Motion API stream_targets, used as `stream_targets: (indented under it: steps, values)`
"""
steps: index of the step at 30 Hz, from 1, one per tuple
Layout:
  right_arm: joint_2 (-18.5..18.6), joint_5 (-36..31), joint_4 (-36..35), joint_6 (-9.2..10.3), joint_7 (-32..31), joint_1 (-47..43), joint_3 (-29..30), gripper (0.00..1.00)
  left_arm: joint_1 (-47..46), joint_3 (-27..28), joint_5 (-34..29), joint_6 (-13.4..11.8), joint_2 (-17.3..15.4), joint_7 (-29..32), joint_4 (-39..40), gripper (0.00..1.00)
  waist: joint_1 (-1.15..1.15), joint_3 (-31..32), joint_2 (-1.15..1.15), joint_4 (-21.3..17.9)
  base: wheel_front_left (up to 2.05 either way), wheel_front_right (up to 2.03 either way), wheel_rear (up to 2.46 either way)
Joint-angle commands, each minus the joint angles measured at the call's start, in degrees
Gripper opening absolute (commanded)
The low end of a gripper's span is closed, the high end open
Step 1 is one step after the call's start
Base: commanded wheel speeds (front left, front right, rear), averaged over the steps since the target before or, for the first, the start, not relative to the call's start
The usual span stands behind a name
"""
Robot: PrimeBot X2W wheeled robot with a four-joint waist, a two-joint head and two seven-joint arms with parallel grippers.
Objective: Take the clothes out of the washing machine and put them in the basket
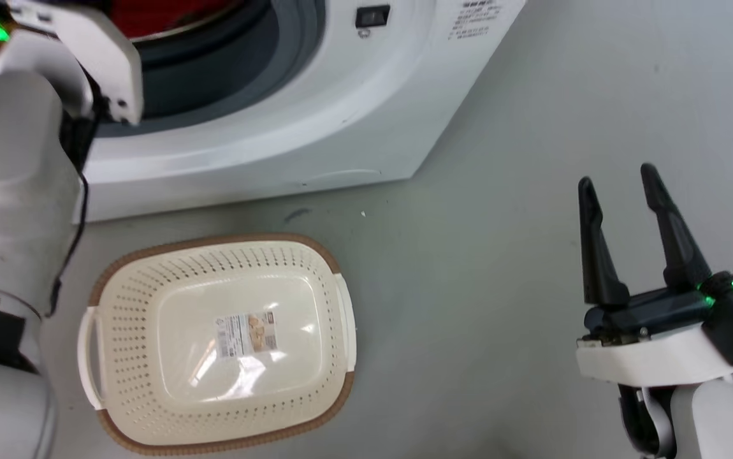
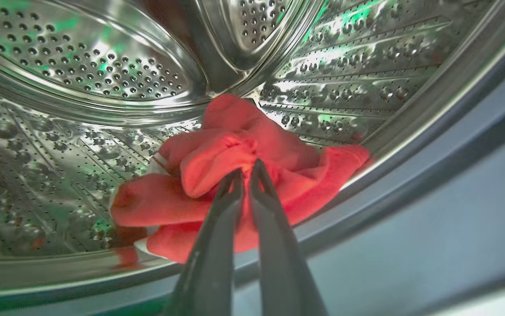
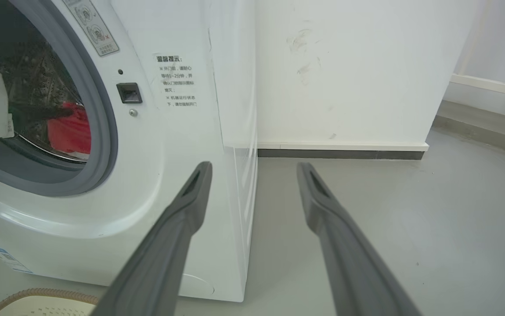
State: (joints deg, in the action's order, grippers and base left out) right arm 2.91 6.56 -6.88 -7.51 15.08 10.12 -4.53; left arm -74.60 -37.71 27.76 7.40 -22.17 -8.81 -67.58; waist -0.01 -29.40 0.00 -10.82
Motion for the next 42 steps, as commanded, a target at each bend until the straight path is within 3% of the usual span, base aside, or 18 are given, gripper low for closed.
stream_targets:
  steps: [1,7,13,28,42]
  values:
    - [-0.1,-0.5,0.4,0.04,0.1,-1.2,0.0,1.00,1.7,0.0,0.5,0.0,0.6,-1.1,0.0,0.00,0.01,3.8,0.00,1.5,0.00,0.00,0.00]
    - [-0.1,-1.4,1.1,0.05,0.1,-4.6,-0.4,1.00,8.2,0.2,1.7,-0.3,1.5,-5.3,1.7,0.00,0.01,9.4,0.00,2.8,0.00,0.00,0.00]
    - [-0.1,-2.0,1.8,0.05,0.1,-7.2,-0.6,1.00,15.3,0.8,1.9,-2.1,2.1,-6.4,6.8,0.00,0.01,14.3,0.00,4.2,0.00,0.00,0.00]
    - [-0.1,-3.2,2.9,0.05,0.1,-13.0,-1.3,1.00,40.4,3.4,-0.3,-9.2,-0.4,-6.5,31.9,0.00,0.01,23.8,0.00,7.0,0.00,0.00,0.00]
    - [-0.1,-3.3,3.1,0.04,0.1,-16.2,-1.6,1.00,57.5,0.9,0.8,-13.7,-4.4,-2.5,52.7,0.00,0.01,27.8,0.00,8.3,0.00,0.00,0.00]
